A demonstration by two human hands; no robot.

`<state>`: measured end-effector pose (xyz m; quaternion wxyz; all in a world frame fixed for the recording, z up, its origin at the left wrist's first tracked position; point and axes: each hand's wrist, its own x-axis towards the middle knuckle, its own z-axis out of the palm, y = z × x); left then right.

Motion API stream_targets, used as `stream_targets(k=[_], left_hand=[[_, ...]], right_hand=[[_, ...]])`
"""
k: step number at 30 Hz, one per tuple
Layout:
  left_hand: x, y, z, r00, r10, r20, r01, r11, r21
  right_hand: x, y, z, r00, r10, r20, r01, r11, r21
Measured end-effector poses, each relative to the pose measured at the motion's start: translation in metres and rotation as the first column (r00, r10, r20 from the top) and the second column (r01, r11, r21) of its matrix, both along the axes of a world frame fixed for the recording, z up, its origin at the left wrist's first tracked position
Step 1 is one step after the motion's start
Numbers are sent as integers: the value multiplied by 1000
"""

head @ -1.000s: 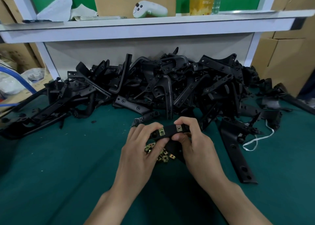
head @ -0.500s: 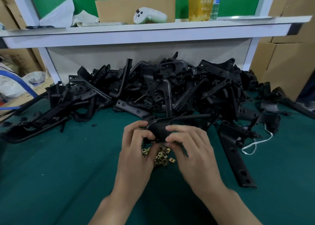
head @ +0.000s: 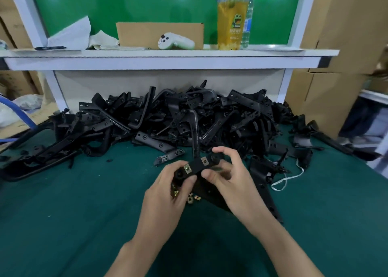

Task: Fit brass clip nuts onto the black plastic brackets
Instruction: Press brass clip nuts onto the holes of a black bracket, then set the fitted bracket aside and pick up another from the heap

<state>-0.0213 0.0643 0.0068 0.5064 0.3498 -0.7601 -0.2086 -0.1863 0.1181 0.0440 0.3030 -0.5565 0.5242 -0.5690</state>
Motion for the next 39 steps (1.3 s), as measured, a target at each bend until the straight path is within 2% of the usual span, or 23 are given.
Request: stream_targets(k=[4, 6, 10, 12, 14, 16, 18, 20, 22, 25, 27, 28, 30, 31, 32, 33, 35, 37, 39], left_hand=[[-7, 13, 7, 998, -65, -19, 66, 997, 37], [-11, 21, 11, 997, -71, -21, 73, 995, 63], [-29, 36, 17, 993, -113, -18, 115, 987, 116], [-42, 46, 23, 983, -178, -34, 181, 975, 132], [-54, 57, 31, 963, -249, -105, 267, 938, 219], [-76, 72, 36, 935, -303, -185, 349, 877, 329], [-84, 75, 42, 918, -288, -273, 385, 809, 443], [-102, 88, 48, 833, -319, -451, 543, 626, 560], [-124, 106, 48, 753, -339, -564, 654, 474, 590], [-170, 149, 52, 705, -394, -590, 710, 388, 588], [-209, 185, 52, 659, -484, -576, 741, 284, 609], [-229, 204, 50, 625, -590, -511, 736, 226, 638], [-259, 238, 42, 473, -821, -321, 720, 150, 677], [-269, 249, 37, 420, -868, -263, 716, 139, 684], [-276, 255, 33, 392, -887, -243, 725, 135, 675], [-276, 254, 30, 382, -894, -234, 748, 150, 646], [-264, 237, 24, 431, -872, -232, 793, 244, 559], [-240, 205, 16, 542, -817, -198, 783, 404, 474], [-204, 163, 7, 658, -749, -80, 715, 587, 379]], right_hand=[[-3, 10, 9, 965, -20, 263, 5, 998, 56], [-5, 13, 13, 942, -27, 334, 4, 998, 68], [-14, 29, 22, 955, -76, 287, 50, 994, 96], [-24, 41, 26, 947, -158, 279, 137, 986, 96], [-30, 49, 31, 936, -240, 256, 222, 970, 95], [-42, 64, 34, 928, -329, 172, 321, 944, 76], [-43, 68, 41, 930, -367, 7, 366, 929, 53], [-57, 88, 44, 898, -417, -140, 427, 903, 45], [-78, 114, 48, 850, -478, -219, 498, 866, 42], [-114, 163, 53, 714, -630, -307, 669, 742, 32], [-139, 201, 58, 578, -739, -346, 799, 598, 57], [-151, 221, 59, 478, -805, -351, 871, 485, 75], [-169, 256, 60, 212, -896, -389, 977, 199, 74], [-172, 267, 59, 124, -906, -404, 992, 115, 46], [-172, 271, 58, 90, -910, -404, 995, 97, 4], [-168, 268, 55, 103, -913, -396, 990, 132, -46], [-157, 250, 49, 191, -900, -391, 961, 252, -111], [-141, 219, 38, 320, -865, -387, 915, 388, -110], [-121, 177, 26, 457, -799, -391, 841, 531, -102]])
